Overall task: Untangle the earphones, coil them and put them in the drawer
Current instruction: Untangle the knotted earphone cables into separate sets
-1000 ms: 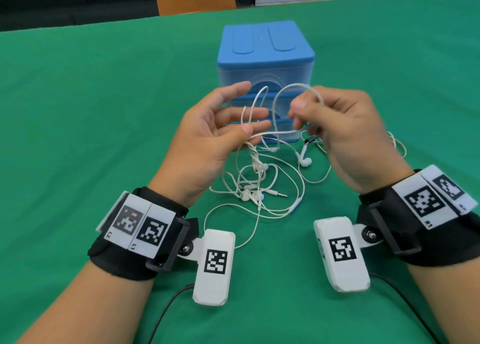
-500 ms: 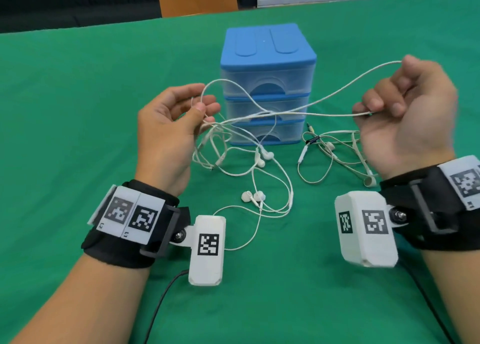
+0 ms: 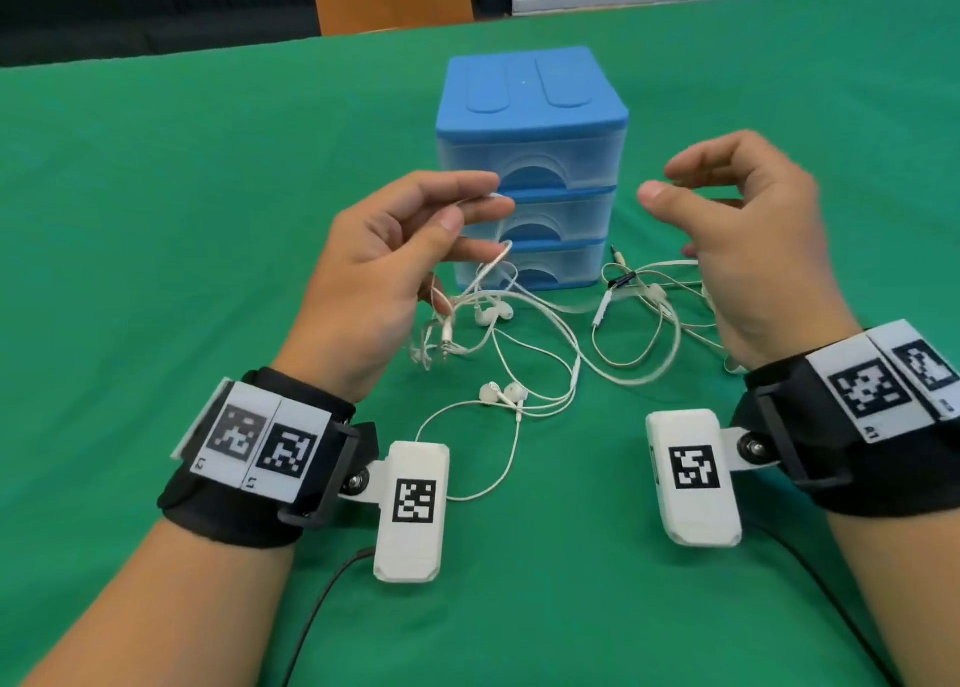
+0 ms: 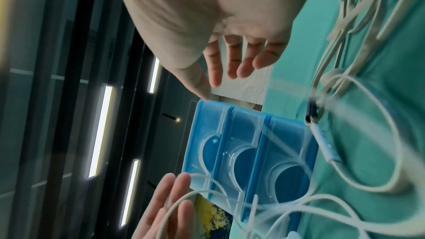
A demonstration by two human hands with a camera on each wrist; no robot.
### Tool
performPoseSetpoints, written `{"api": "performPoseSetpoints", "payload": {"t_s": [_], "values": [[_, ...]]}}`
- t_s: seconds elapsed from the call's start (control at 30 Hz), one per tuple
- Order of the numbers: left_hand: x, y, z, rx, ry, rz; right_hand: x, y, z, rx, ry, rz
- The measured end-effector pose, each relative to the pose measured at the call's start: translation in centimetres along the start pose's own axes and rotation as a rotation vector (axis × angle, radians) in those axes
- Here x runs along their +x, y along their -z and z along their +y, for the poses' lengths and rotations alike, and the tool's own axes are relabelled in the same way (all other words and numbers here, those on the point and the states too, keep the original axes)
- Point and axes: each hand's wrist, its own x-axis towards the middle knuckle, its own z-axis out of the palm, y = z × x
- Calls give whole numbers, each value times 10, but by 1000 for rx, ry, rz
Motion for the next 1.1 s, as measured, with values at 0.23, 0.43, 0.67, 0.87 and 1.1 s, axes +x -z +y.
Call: {"api": "performPoseSetpoints", "payload": {"t_s": [0.23,0.43,0.67,0.87,1.1], "values": [[-4,-8,0,-58,-37,-149,-15,-10,-8,-8,117,-571],[-4,-9,-1,-69,-74,-134,-19,-16,-5,-110,136,-661],[4,2,-11,97,-16,83,-1,0,-11,383,-175,-86],[6,9,-10,85,66,194,8,15,-6,609,-269,201],[7,16,-13,200,81,365,15,27,-1,777,-225,361]]}}
